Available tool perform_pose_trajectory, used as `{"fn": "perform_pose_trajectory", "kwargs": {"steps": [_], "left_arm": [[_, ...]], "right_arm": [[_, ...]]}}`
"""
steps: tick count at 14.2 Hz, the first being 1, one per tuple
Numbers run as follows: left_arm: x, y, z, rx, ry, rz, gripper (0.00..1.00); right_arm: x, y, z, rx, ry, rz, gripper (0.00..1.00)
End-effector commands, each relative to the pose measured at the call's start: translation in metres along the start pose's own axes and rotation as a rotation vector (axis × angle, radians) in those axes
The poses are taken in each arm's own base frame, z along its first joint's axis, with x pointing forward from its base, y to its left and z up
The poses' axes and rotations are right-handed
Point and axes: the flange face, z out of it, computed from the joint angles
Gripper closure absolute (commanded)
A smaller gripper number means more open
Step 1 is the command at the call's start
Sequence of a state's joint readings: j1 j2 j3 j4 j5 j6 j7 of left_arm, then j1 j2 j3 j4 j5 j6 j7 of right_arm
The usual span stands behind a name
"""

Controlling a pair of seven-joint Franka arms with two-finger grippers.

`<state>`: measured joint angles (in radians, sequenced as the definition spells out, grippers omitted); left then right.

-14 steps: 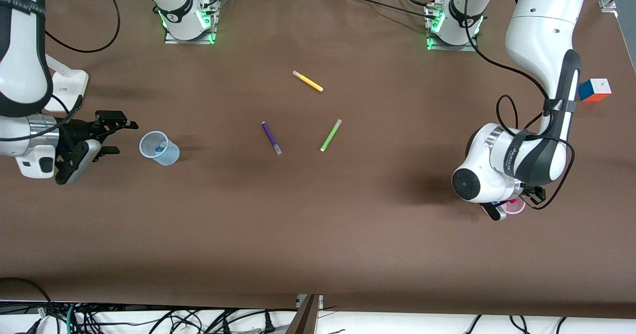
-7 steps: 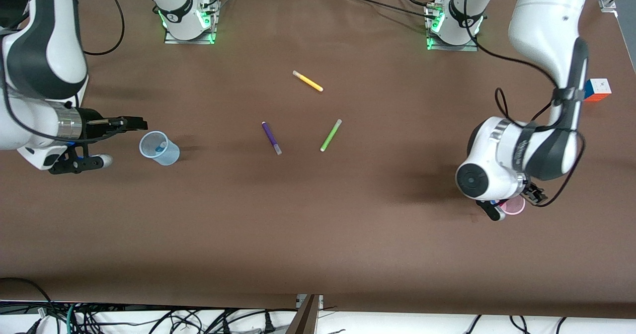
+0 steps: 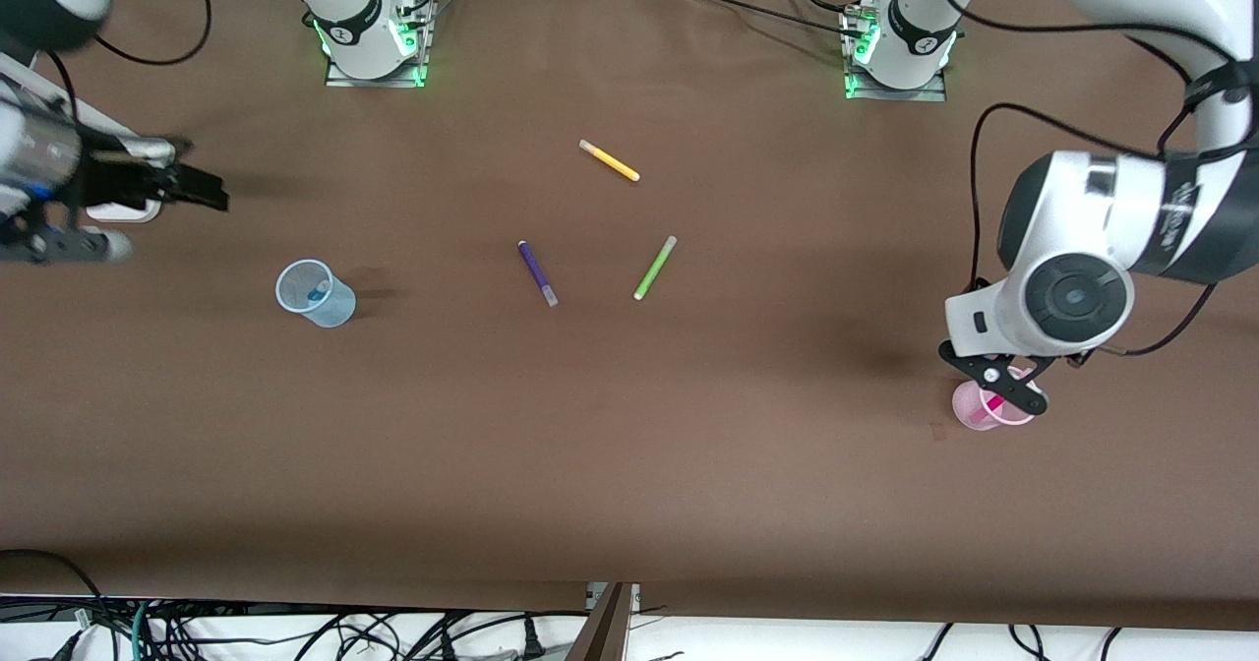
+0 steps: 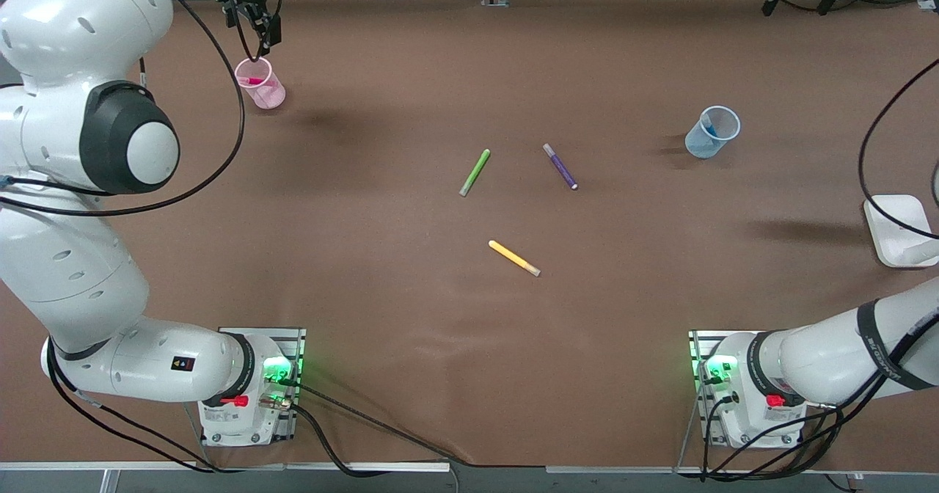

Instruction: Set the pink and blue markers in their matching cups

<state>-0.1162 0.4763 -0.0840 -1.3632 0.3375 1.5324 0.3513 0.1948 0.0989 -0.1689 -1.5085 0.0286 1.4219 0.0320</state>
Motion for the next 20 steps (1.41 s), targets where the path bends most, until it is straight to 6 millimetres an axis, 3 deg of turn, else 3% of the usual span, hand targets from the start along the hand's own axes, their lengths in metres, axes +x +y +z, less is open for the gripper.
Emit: {"fn": "perform_pose_trajectory", "kwargs": {"steps": [1,2,5,6,7,8,9,14,20], "left_arm": [[-0.045,0.006,-0.058,-0.111,0.031,-0.122,0.0],[-0.059,0.008,-0.083,-0.157,0.041,-0.188,0.0],[-0.105,0.005,-0.122,-0.256,0.093,-0.408,0.0],[-0.118,0.004,-0.118,-0.301,0.149,-0.506,0.0],[-0.149,-0.007,-0.112,-0.317,0.225,-0.632,0.0],[-0.166,-0.006,-0.098,-0.31,0.289,-0.688,0.0],[-0.174,-0.002,-0.09,-0.297,0.338,-0.695,0.0],[-0.185,-0.007,-0.089,-0.284,0.281,-0.65,0.0],[-0.176,-0.011,-0.092,-0.276,0.28,-0.579,0.0]], "right_arm": [[-0.026,0.014,-0.002,-0.016,0.039,0.016,0.0],[-0.031,0.011,-0.008,-0.041,0.05,-0.013,0.0],[-0.04,0.003,-0.013,-0.058,0.049,-0.021,0.0],[-0.041,-0.001,-0.013,-0.055,0.05,-0.025,0.0],[-0.041,-0.003,-0.013,-0.05,0.048,-0.009,0.0],[-0.042,-0.004,-0.013,-0.049,0.045,0.025,0.0],[-0.043,-0.005,-0.011,-0.043,0.034,0.046,0.0],[-0.03,0.0,-0.017,-0.034,0.019,0.05,0.0],[-0.029,-0.002,-0.019,-0.03,0.027,0.056,0.0]]}}
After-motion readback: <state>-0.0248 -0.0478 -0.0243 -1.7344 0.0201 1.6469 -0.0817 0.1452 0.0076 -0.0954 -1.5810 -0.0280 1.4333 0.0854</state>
